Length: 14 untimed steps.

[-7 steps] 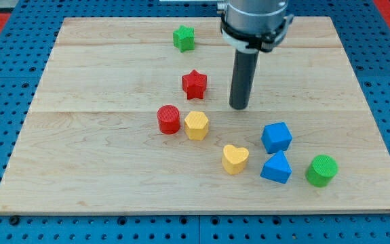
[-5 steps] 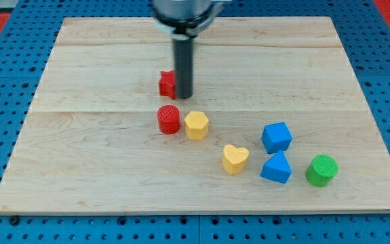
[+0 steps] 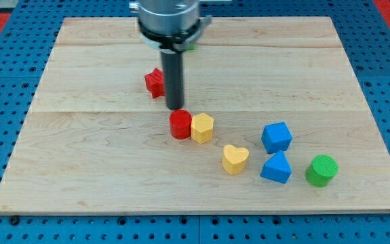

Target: Move red circle towards group of blocks

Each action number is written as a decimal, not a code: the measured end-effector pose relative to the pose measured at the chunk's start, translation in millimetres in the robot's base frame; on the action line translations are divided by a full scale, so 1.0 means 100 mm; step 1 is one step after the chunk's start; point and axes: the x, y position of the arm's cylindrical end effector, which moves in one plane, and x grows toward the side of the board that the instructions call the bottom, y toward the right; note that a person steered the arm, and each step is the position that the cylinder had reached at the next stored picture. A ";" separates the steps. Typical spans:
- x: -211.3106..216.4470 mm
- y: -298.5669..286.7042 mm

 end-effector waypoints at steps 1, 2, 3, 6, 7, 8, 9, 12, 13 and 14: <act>0.06 -0.47; 0.45 -0.42; 0.51 0.27; 0.76 1.63; 0.85 1.77; 0.56 1.54; 0.28 1.16; 0.46 1.57; 0.69 1.57; 0.16 1.58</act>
